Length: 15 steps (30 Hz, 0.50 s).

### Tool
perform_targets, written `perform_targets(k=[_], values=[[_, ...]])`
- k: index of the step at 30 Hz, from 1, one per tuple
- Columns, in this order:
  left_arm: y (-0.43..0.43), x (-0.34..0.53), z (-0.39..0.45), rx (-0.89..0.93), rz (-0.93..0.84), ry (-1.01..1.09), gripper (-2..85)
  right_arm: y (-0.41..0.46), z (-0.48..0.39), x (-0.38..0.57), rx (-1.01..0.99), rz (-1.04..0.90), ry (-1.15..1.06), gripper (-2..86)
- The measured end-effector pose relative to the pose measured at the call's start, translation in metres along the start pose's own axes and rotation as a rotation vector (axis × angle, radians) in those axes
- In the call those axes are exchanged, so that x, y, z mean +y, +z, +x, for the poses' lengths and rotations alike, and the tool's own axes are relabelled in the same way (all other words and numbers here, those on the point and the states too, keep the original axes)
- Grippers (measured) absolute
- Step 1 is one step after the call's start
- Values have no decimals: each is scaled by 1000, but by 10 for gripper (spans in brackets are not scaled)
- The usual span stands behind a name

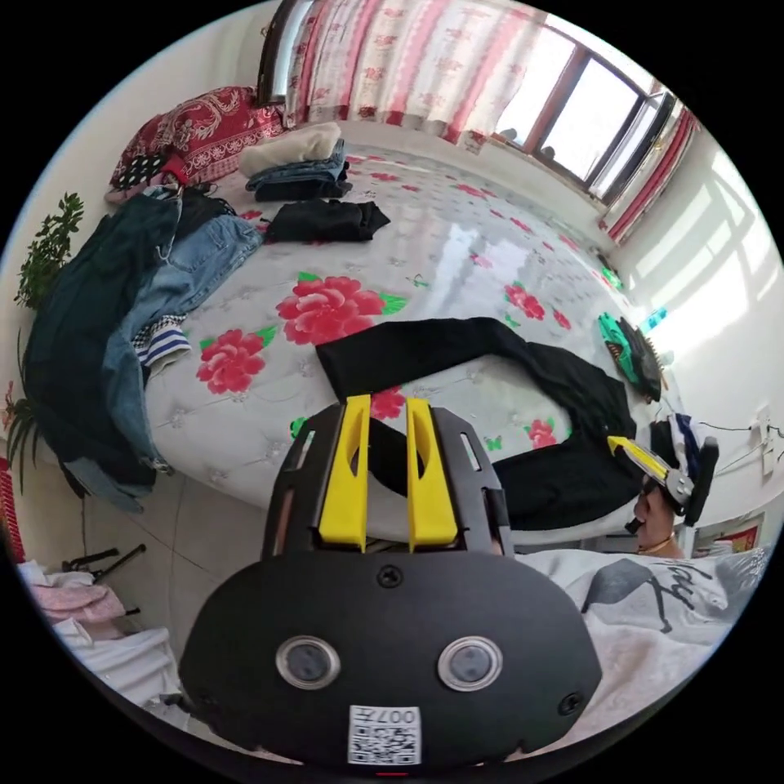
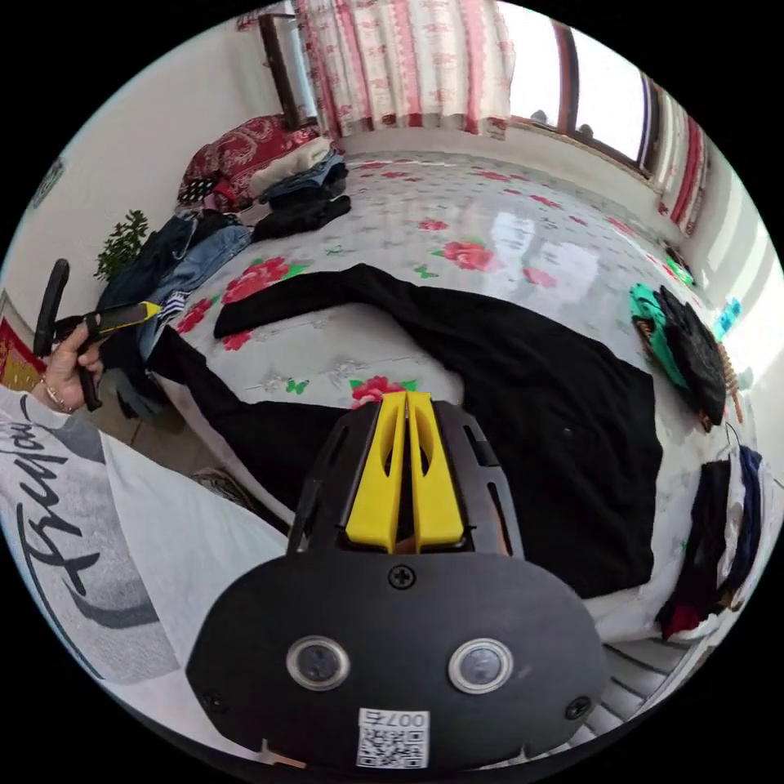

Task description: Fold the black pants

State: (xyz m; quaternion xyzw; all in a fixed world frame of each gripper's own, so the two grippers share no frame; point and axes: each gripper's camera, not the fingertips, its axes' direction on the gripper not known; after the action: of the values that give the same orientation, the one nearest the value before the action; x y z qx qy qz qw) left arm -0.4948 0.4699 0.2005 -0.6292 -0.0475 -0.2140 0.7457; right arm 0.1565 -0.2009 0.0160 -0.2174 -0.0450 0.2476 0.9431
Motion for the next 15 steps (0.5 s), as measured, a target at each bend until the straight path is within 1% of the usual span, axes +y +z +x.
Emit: perform_targets(k=[2,3,5,7,8,10,14,15], values=[[11,9,-8,-41,-31,14,58,11,-21,-8,-97,-56,-119,-2],[14,18,-15,-47,-38,22,57,13,-26,-8,-111,-66,-140,-1],[12,31,-26,-10,-15,56,64,19,-42,-9,-151,-108,-226,0],[8,43,-38,64,13,147,102,24,-52,-6,-158,-136,-278,1],[9,44,-40,66,8,163,115,29,-56,-5,-155,-163,-304,1],[22,41,-36,57,-46,271,151,40,-61,-3,-149,-212,-333,1],[63,20,-13,8,-143,385,144,74,-67,-2,-154,-341,-356,0],[79,11,-10,-24,-178,384,102,78,-67,-3,-153,-359,-357,0]])
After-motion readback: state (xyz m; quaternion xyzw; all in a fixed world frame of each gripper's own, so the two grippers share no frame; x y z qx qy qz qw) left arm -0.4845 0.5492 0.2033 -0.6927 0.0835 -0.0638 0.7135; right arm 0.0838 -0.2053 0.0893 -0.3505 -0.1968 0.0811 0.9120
